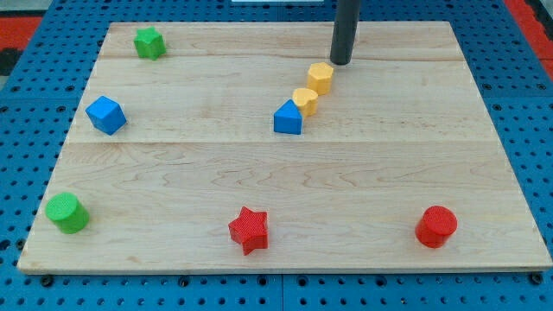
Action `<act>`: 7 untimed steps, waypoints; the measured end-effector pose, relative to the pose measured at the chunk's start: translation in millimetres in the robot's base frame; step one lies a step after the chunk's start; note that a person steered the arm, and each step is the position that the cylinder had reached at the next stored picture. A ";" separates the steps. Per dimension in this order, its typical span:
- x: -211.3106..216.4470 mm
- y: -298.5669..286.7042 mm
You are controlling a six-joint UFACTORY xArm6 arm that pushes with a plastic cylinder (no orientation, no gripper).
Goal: Touch the green star
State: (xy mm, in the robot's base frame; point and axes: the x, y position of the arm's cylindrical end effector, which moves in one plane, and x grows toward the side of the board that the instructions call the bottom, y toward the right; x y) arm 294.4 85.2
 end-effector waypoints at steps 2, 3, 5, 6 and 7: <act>31.9 -61.3; 27.5 -66.2; -76.1 -113.7; -101.6 -150.3; -101.6 -178.9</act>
State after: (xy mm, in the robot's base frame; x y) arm 192.8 -93.7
